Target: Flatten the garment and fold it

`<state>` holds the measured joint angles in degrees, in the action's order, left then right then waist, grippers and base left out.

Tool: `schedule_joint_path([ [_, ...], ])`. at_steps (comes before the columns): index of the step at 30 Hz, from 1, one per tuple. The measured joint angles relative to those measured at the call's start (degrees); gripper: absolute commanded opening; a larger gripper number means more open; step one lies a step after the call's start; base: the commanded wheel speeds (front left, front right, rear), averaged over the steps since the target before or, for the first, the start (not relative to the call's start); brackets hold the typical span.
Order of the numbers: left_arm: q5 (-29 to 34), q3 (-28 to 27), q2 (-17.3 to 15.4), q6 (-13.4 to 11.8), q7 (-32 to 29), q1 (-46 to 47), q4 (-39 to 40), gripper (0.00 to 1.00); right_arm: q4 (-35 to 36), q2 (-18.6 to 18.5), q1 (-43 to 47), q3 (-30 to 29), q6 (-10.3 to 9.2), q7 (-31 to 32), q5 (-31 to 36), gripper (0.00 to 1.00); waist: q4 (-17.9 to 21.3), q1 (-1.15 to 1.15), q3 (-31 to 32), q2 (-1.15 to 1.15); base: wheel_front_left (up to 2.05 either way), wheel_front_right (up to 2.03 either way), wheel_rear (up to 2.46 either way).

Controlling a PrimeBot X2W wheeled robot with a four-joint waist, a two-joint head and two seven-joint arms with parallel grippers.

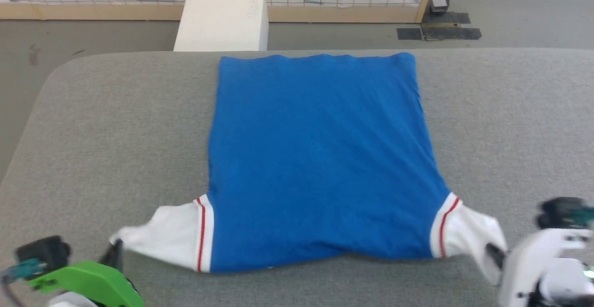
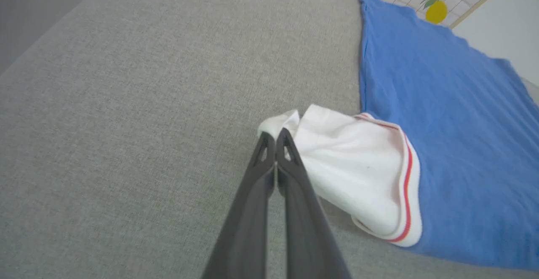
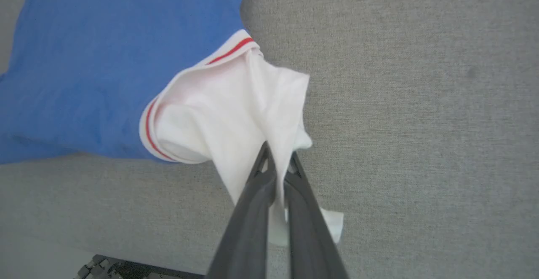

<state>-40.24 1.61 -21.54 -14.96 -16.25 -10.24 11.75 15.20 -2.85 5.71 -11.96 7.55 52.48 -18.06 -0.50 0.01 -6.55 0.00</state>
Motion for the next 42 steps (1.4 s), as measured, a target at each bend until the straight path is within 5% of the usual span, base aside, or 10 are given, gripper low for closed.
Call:
schedule_joint_path([
  [4,1.93,3.77,-0.13,-0.31,-2.90,2.59,-6.62,0.00,-2.65,0.01,-3.62,6.54,0.00,5.52,7.40,0.00,0.47,0.00,-0.98,0.00,0.00,0.00,0.00],
  [10,1.56,5.88,2.03,0.88,-2.55,6.32,-12.52,0.00,-13.39,0.01,-5.69,11.01,0.01,5.27,10.58,0.00,0.80,0.00,-2.20,0.00,0.00,0.00,0.00],
  [11,1.35,5.98,2.32,1.15,-2.23,6.44,-13.18,0.00,-14.67,0.03,-5.71,11.21,0.01,4.50,10.72,0.11,0.83,0.00,-2.22,0.00,0.00,0.00,0.00],
  [12,1.30,6.06,2.48,1.33,-1.97,6.49,-13.67,0.00,-15.38,0.02,-5.82,11.12,0.01,3.59,10.67,1.00,0.79,0.00,-2.21,0.00,0.00,0.00,0.00],
  [24,-0.16,2.29,3.03,1.12,3.08,4.87,-5.57,0.00,-6.99,0.00,-10.62,-0.54,0.01,-16.58,-2.82,1.00,0.96,0.00,-1.65,0.00,0.00,0.00,0.00],
  [29,-0.27,1.85,2.90,0.19,2.71,3.21,0.85,0.00,-8.16,-0.02,-18.90,-2.54,0.00,-20.35,-2.46,1.00,1.18,0.00,-3.34,0.00,0.00,0.00,0.00],
  [42,-1.05,2.93,1.78,1.40,1.21,5.76,6.32,0.00,-29.06,-0.02,-54.77,-4.10,0.00,-13.28,21.14,1.00,-0.92,-0.01,-15.52,0.00,0.00,0.00,0.00],
])
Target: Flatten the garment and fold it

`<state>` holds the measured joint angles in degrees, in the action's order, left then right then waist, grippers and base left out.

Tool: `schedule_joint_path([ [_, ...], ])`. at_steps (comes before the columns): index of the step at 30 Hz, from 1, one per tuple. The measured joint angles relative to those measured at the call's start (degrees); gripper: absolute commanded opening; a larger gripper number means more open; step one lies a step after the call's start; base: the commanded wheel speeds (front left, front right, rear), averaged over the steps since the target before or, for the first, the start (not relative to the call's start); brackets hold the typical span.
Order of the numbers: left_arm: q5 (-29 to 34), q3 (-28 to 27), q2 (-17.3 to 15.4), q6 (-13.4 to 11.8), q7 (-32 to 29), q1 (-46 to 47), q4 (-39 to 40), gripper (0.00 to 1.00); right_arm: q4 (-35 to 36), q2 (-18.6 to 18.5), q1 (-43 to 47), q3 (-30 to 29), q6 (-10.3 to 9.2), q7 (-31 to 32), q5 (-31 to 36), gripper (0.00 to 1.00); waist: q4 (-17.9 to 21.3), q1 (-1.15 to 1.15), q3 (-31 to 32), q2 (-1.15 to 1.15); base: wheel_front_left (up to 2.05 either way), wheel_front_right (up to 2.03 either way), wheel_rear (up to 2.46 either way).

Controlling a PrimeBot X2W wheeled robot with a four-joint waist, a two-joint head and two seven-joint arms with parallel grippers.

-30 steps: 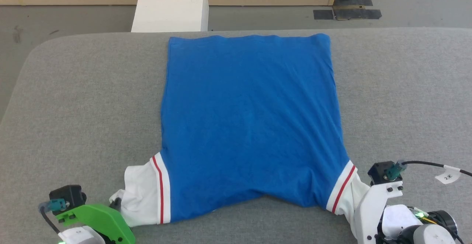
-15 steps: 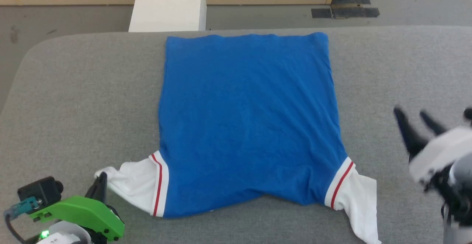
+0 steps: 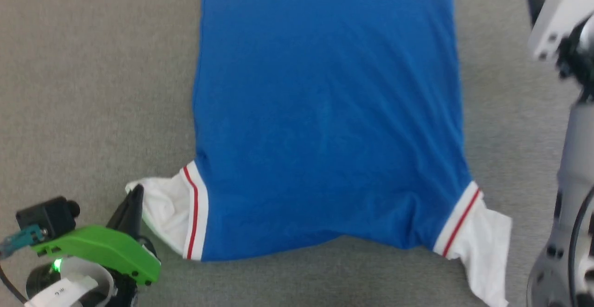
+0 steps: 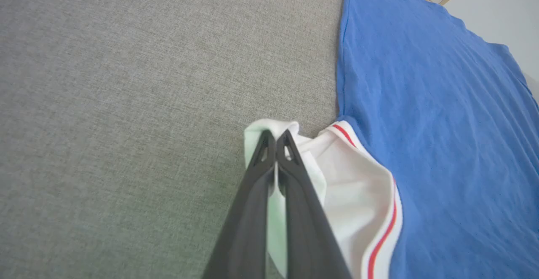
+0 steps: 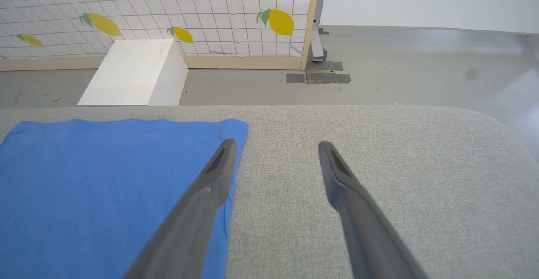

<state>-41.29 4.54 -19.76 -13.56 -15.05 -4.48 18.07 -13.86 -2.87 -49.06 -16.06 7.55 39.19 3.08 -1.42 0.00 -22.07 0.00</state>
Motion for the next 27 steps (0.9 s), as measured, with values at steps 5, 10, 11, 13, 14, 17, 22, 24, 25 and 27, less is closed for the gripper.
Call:
schedule_joint_path([
  [5,-0.18,0.47,-0.14,1.53,0.09,2.68,0.88,0.00,-4.15,-0.07,-8.51,-1.19,0.01,7.21,9.16,1.00,-2.48,0.00,-5.79,0.00,0.00,0.00,0.00],
  [10,-0.36,1.15,-0.05,2.44,0.63,4.00,0.89,0.00,-6.77,-0.09,-12.07,-1.01,0.01,14.36,14.90,1.00,-5.64,-0.01,-10.94,0.00,0.00,0.00,0.00],
  [11,-0.48,1.35,0.05,2.70,0.91,4.22,0.86,0.00,-7.02,-0.11,-12.29,-1.02,0.01,15.44,15.16,1.00,-6.28,-0.01,-11.87,0.00,0.00,0.00,0.00],
  [13,-0.57,1.66,0.16,3.14,1.30,4.87,0.81,0.00,-7.42,-0.09,-12.45,-1.00,0.01,17.50,15.70,1.00,-7.40,-0.01,-13.47,0.00,0.00,0.00,0.00],
  [14,-0.66,1.80,0.31,3.49,1.58,5.22,0.80,0.00,-7.57,-0.09,-12.45,-1.00,0.01,18.64,15.84,1.00,-7.96,-0.01,-14.27,0.00,0.00,0.00,0.00],
  [17,-0.67,2.13,0.76,4.01,2.09,5.96,0.60,0.00,-6.48,-0.44,-13.79,-1.22,0.00,20.50,15.39,0.45,-9.42,0.00,-16.36,0.00,0.00,0.00,0.00],
  [22,-0.77,2.65,0.77,5.33,2.53,6.91,-0.25,0.00,-4.32,-0.60,-14.31,-0.58,0.00,20.33,13.01,0.00,-10.53,-0.01,-17.42,0.00,0.00,0.00,0.00],
  [24,-0.77,3.02,0.75,5.72,2.55,7.53,-1.29,0.00,-3.18,-0.99,-13.23,0.35,0.00,18.71,10.80,0.00,-10.67,-0.01,-16.78,0.00,0.00,0.00,0.00],
  [25,-0.76,3.22,0.74,5.80,2.54,7.79,-1.83,0.00,-2.40,-1.36,-12.39,0.73,0.01,17.84,9.64,0.00,-10.70,-0.01,-16.42,0.00,0.00,0.00,0.00],
  [27,-0.75,3.57,0.71,5.91,2.52,8.23,-2.92,0.00,0.57,-3.15,-9.83,2.13,0.01,16.46,6.73,0.00,-10.68,-0.01,-15.30,0.00,0.00,0.00,0.00],
])
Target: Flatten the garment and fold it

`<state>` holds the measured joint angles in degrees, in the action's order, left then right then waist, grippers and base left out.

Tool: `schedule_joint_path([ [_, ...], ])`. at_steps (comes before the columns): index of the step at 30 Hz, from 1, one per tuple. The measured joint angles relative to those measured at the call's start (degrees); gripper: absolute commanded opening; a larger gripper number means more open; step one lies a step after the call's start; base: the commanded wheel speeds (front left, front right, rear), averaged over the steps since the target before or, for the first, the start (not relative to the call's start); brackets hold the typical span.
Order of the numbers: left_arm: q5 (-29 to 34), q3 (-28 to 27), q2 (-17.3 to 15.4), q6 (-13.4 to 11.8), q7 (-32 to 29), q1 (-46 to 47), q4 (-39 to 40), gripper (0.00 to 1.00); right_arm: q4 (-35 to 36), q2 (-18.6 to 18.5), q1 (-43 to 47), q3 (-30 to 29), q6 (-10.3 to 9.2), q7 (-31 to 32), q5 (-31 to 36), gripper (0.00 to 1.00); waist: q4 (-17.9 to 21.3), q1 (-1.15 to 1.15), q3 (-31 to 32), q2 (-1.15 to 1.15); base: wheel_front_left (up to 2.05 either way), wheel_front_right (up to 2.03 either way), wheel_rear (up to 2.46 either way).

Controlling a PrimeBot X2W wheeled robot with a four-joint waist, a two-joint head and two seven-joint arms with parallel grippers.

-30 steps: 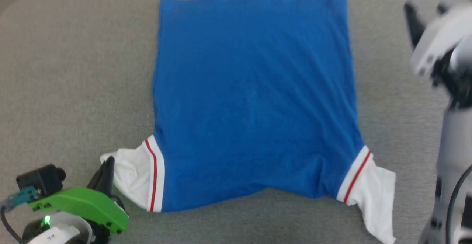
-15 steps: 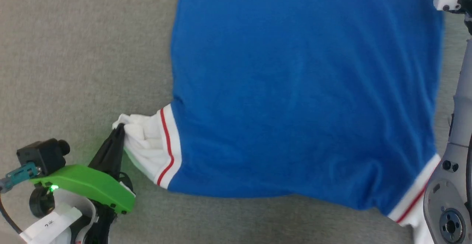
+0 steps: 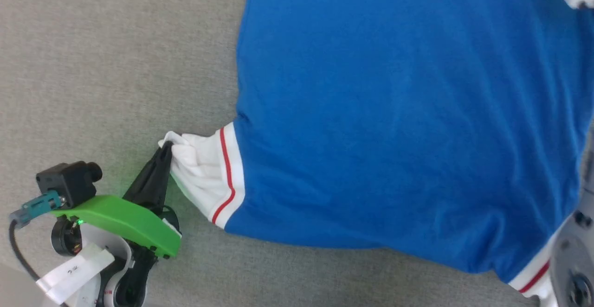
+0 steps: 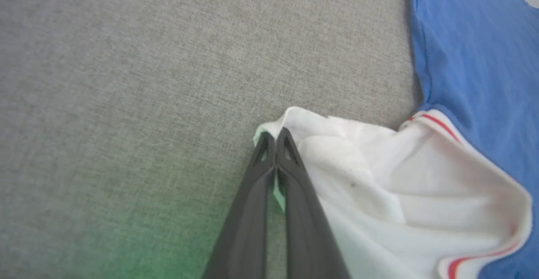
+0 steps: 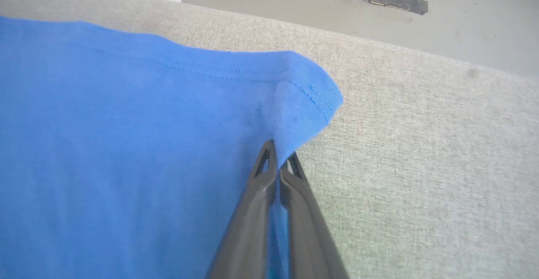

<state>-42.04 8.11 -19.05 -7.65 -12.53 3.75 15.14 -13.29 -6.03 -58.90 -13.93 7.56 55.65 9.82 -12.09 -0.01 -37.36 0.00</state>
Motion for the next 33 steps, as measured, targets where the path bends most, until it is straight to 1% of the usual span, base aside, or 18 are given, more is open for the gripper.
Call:
schedule_joint_path([
  [4,0.12,0.11,-0.34,-0.03,-0.09,0.18,-2.25,0.00,8.61,-4.07,7.30,0.36,0.00,-1.07,-6.41,0.00,0.48,0.00,2.93,0.00,0.00,0.00,0.00],
  [6,0.25,0.15,-0.67,-0.27,-0.45,0.12,-3.45,0.00,13.70,-4.53,12.59,-0.62,0.00,-0.70,-9.53,0.00,0.96,0.00,4.63,0.00,0.00,0.00,0.00],
  [10,0.56,0.11,-0.81,-1.51,-1.00,-0.23,-5.08,0.00,23.37,-3.61,25.84,-3.48,0.00,0.18,-15.00,0.00,2.81,0.00,8.57,0.00,0.00,0.00,0.00],
  [12,0.62,0.08,-0.81,-2.00,-1.02,-0.58,-5.38,0.00,27.18,-2.22,32.59,-5.15,0.00,0.52,-16.69,0.00,4.09,0.00,10.55,0.00,0.00,0.00,0.00],
  [14,0.65,0.16,-0.79,-2.53,-1.11,-1.32,-5.44,0.00,30.38,-0.02,41.05,-6.34,0.00,0.67,-18.92,0.00,5.76,0.00,12.84,0.00,0.00,0.00,0.00],
  [17,0.67,0.37,-0.75,-3.05,-1.54,-2.15,-5.67,0.00,32.76,2.23,51.28,-6.19,0.00,0.84,-23.69,0.00,7.87,0.01,15.51,0.00,0.00,0.00,0.00],
  [20,0.67,0.45,-0.68,-3.30,-1.59,-2.74,-6.02,0.00,33.21,2.92,60.37,-3.77,0.00,1.30,-27.44,0.00,9.94,0.01,17.81,0.00,0.00,0.00,0.00],
  [23,0.65,0.65,-0.56,-3.57,-1.62,-3.17,-6.56,0.00,30.71,3.02,66.90,-0.26,0.00,0.73,-33.16,0.00,11.83,0.01,19.85,0.00,0.00,0.00,0.00],
  [25,0.63,0.91,-0.36,-3.60,-1.86,-3.51,-7.00,0.00,28.16,3.15,69.28,1.46,0.00,-0.40,-34.98,0.00,12.88,0.01,21.23,0.00,0.00,0.00,0.00],
  [26,0.62,0.99,-0.29,-3.72,-1.87,-3.83,-7.12,0.00,27.19,3.18,69.67,1.78,0.00,-1.21,-36.02,0.31,13.28,0.01,21.77,0.00,0.00,0.00,0.00],
  [27,0.62,1.07,-0.18,-3.85,-1.88,-4.15,-7.28,0.00,26.46,3.20,69.75,1.76,0.00,-2.43,-37.08,1.00,13.73,0.01,22.40,0.00,0.00,0.00,0.00],
  [30,0.59,1.21,-0.04,-4.03,-2.01,-4.67,-7.49,0.00,26.77,3.22,69.19,-0.88,0.00,-6.87,-38.00,1.00,14.73,0.01,24.09,0.00,0.00,0.00,0.00],
  [33,0.57,0.85,-0.08,-4.14,-1.98,-4.83,-7.50,0.00,29.24,3.14,65.85,-5.32,0.00,-11.72,-36.41,1.00,15.39,0.01,25.38,0.00,0.00,0.00,0.00],
])
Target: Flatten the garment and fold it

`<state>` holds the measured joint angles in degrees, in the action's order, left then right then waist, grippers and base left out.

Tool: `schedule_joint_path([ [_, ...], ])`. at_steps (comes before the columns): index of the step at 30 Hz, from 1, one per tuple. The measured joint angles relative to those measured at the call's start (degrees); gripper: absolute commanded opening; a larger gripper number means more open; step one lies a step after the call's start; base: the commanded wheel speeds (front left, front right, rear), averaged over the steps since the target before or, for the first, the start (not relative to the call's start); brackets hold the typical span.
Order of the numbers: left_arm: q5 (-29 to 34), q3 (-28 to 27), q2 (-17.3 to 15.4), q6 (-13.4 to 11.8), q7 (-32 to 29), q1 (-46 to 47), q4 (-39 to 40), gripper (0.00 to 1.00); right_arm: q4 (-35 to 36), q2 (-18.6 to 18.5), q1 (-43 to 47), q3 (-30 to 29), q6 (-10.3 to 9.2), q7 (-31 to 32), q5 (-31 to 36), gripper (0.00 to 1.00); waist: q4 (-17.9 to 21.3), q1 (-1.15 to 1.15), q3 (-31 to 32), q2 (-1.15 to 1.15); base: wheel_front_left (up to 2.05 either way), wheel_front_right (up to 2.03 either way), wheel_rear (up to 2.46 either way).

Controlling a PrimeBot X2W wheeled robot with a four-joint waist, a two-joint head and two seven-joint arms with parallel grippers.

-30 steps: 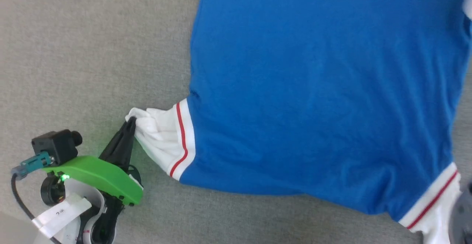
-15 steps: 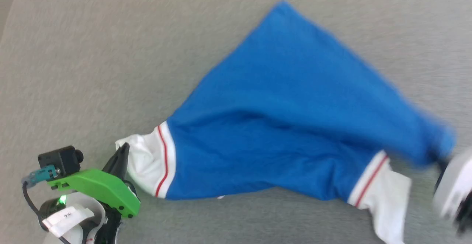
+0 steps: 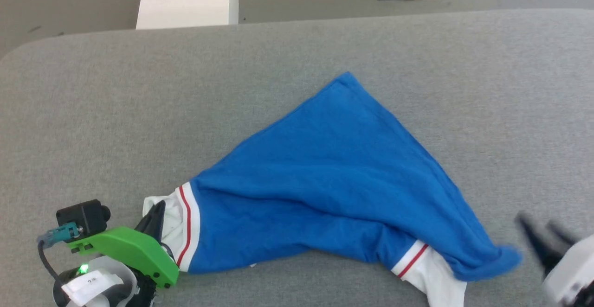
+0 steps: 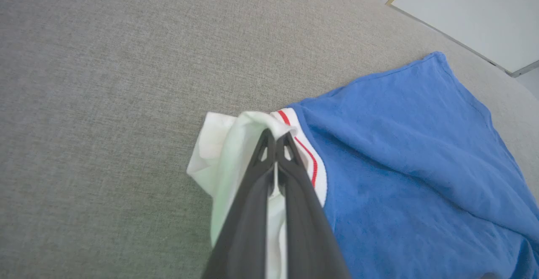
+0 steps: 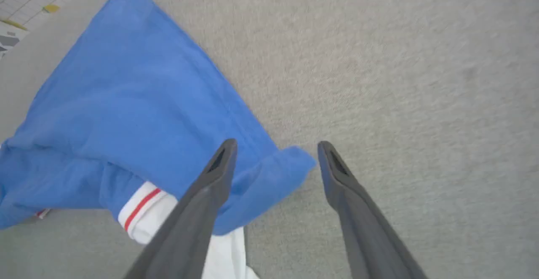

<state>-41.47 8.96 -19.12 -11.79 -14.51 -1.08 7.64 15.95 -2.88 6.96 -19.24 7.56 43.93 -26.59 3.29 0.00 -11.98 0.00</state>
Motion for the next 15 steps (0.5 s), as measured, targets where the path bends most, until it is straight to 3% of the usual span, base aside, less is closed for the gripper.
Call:
schedule_joint_path([
  [5,-0.05,-0.51,-0.20,-0.22,0.22,-0.02,0.32,0.00,4.23,-0.10,-10.50,-1.43,0.00,-4.14,3.00,1.00,0.36,0.00,0.48,0.00,0.00,0.00,0.00],
  [8,-0.02,-0.32,-0.35,-0.37,0.21,0.07,1.02,0.00,3.25,-1.88,-18.87,2.22,0.00,-3.55,6.84,1.00,-0.05,0.00,-0.22,0.00,0.00,0.00,0.00],
  [15,0.03,0.53,-0.42,0.14,0.47,1.93,3.12,0.00,-11.88,-1.26,-37.75,12.79,0.00,0.87,14.28,1.00,-2.16,0.00,-4.13,0.00,0.00,0.00,0.00],
])
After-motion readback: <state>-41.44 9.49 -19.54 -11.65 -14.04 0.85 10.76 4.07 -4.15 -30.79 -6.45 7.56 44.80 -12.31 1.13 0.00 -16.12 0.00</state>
